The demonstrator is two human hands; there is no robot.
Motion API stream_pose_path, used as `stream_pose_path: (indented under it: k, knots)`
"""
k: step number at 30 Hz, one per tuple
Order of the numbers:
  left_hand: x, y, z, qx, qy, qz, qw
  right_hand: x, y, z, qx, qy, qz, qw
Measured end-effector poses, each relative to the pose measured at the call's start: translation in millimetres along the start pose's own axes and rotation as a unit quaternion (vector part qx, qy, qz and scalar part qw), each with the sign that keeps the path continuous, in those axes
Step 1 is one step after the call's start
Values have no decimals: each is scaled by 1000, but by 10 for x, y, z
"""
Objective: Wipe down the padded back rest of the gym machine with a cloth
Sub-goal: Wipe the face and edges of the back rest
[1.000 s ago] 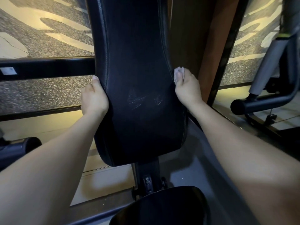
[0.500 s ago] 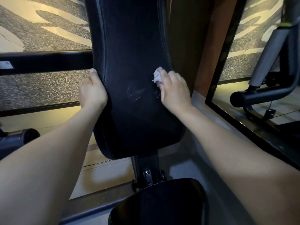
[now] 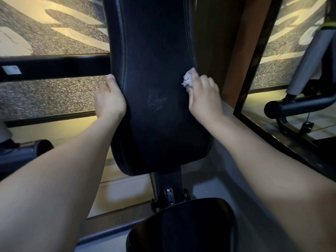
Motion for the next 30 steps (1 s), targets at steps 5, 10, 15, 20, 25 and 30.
stream_pose_path:
  k: [5, 10, 15, 20, 25, 30]
  knots:
    - [-3, -5, -1, 3, -4, 2, 1000, 279, -477, 77, 44, 15, -170, 984]
    - [0, -6, 5, 8, 2, 3, 1000, -104, -148, -16, 19, -17, -24, 999]
    - [-23, -10, -5, 5, -4, 3, 1000, 190, -576, 110, 30, 40, -108, 993]
    - [12, 7, 16, 5, 0, 4, 1000, -199, -374, 33, 42, -42, -159, 986]
    - [-21, -3, 7, 10, 8, 13, 1000, -106, -616, 103, 24, 35, -32, 999]
    - [-2, -15, -2, 4, 7, 5, 1000, -355, -610, 49, 43, -35, -154, 986]
Point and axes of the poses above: each hand's wrist, its own y-axis towards the middle knuckle, its own z-axis out of the palm, x = y × z, the point moved 5 cm from there along y, towards the middle knuckle, and after that the axes turned 2 degrees about z, right-handed, at the moved point
